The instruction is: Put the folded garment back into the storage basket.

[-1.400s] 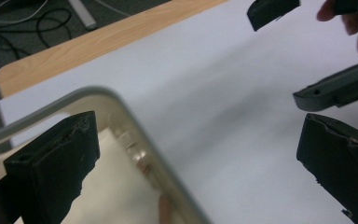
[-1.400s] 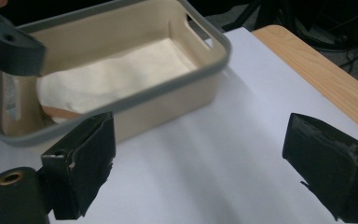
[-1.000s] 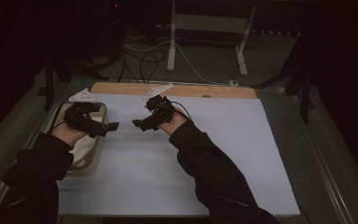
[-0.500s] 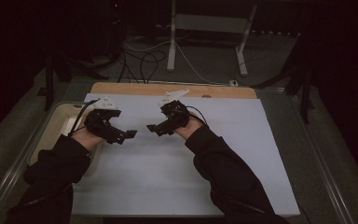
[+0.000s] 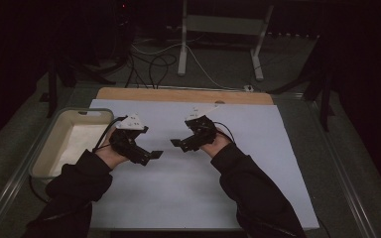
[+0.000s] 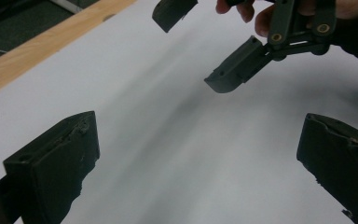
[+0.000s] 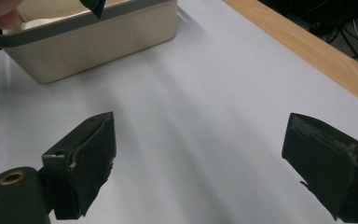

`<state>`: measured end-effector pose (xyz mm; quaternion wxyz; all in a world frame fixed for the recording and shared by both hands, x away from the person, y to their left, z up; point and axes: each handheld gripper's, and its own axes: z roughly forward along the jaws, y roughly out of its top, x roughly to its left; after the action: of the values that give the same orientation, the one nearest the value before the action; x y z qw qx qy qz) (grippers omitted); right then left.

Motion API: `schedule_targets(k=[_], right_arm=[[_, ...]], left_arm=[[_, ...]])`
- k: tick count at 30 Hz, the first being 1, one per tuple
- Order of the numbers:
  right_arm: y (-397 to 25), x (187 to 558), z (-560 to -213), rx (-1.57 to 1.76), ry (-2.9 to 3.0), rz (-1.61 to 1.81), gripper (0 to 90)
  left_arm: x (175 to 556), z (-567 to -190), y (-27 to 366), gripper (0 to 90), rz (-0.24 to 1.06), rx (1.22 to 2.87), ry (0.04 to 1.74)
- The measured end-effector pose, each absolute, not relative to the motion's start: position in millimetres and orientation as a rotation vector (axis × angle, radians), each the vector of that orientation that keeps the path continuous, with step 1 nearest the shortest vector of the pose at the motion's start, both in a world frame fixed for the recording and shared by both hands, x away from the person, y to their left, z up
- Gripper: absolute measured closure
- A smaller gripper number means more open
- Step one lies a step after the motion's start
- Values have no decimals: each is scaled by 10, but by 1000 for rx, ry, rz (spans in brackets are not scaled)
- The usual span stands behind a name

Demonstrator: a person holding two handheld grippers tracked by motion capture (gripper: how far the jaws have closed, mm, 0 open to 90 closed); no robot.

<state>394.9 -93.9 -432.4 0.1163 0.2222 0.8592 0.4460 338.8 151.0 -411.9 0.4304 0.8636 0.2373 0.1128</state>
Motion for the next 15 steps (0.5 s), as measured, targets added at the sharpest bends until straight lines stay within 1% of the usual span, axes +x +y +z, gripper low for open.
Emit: schedule_targets(k=[8, 15], right_arm=[[-1142, 3862, -4499, 655, 2512, 1302, 98], [-1326, 3767, -4647, 661, 2531, 1290, 98]], left_arm=[[3289, -4269, 1322, 5, 256, 2181, 529], [3204, -4437, 1241, 5, 225, 2200, 502]])
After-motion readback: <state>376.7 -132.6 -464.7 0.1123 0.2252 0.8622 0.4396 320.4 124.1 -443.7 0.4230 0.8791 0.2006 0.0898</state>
